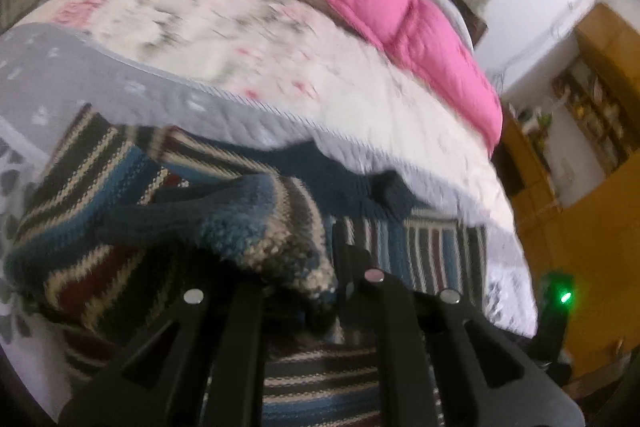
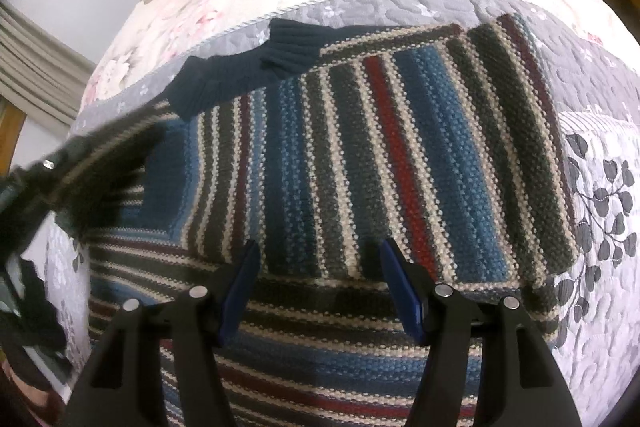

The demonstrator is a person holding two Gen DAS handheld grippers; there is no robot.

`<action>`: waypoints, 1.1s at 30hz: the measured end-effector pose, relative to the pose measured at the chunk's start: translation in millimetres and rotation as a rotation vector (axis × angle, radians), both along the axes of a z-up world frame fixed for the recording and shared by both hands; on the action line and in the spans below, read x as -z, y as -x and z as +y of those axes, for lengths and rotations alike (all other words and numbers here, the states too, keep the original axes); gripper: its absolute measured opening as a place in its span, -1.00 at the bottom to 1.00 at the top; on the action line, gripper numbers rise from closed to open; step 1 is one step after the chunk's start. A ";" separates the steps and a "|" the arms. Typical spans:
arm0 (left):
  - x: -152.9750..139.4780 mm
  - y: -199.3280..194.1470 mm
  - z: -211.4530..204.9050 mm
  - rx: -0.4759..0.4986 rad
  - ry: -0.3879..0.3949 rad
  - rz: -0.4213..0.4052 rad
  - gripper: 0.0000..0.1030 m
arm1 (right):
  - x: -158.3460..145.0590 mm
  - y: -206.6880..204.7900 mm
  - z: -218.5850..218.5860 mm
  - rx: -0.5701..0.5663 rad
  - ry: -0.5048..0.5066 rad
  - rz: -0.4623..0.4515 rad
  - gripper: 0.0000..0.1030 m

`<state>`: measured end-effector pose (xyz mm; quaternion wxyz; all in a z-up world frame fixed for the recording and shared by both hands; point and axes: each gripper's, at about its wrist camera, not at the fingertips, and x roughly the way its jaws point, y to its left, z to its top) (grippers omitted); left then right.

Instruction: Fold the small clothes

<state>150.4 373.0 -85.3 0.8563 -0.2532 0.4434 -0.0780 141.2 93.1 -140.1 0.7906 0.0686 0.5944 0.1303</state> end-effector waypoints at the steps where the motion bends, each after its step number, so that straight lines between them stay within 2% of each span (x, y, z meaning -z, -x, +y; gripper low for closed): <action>1: 7.7 -2.6 -7.0 0.013 -0.007 0.023 -0.80 | 0.4 0.1 -0.5 0.001 -0.002 0.002 0.22; 5: 49.8 -6.8 -31.0 0.071 -0.031 0.143 -0.69 | 2.6 0.2 -0.1 0.000 -0.007 0.015 0.22; 6: 59.2 -4.1 -33.8 0.082 -0.029 0.168 -0.57 | 3.3 0.1 1.2 -0.003 -0.010 0.020 0.22; 8: 66.2 3.4 -32.5 0.088 -0.021 0.172 -0.52 | 3.6 -0.5 4.7 -0.009 -0.016 0.023 0.22; 11: 64.1 15.1 -28.3 0.119 -0.029 0.156 -0.49 | 3.8 -3.8 12.7 -0.014 -0.040 0.031 0.22; 13: 60.4 26.2 -23.2 0.147 -0.035 0.155 -0.31 | 3.1 -7.3 19.6 -0.018 -0.067 0.037 0.22; 18: 49.9 62.4 4.2 0.205 -0.055 0.164 -0.28 | -1.6 -18.2 51.6 -0.065 -0.144 0.048 0.22; 21: 34.4 71.8 31.7 0.149 -0.102 0.129 -0.28 | -0.7 -26.6 80.9 -0.111 -0.206 0.074 0.22; 23: 24.3 68.8 59.3 0.065 -0.135 0.102 -0.25 | 3.9 -34.2 104.7 -0.139 -0.227 0.095 0.22; 27: 20.8 55.6 99.0 -0.053 -0.133 0.098 -0.25 | 19.2 -48.3 132.9 -0.136 -0.267 0.152 0.22; 30: 25.8 50.7 106.5 -0.064 -0.147 0.118 -0.25 | 34.8 -56.3 146.7 -0.128 -0.331 0.207 -0.05; 32: 27.1 48.4 105.6 -0.063 -0.142 0.123 -0.24 | 43.8 -57.7 154.5 -0.134 -0.327 0.241 -0.60; 33: 26.7 49.1 105.4 -0.061 -0.145 0.121 -0.23 | 43.0 -57.7 157.0 -0.143 -0.323 0.231 -0.66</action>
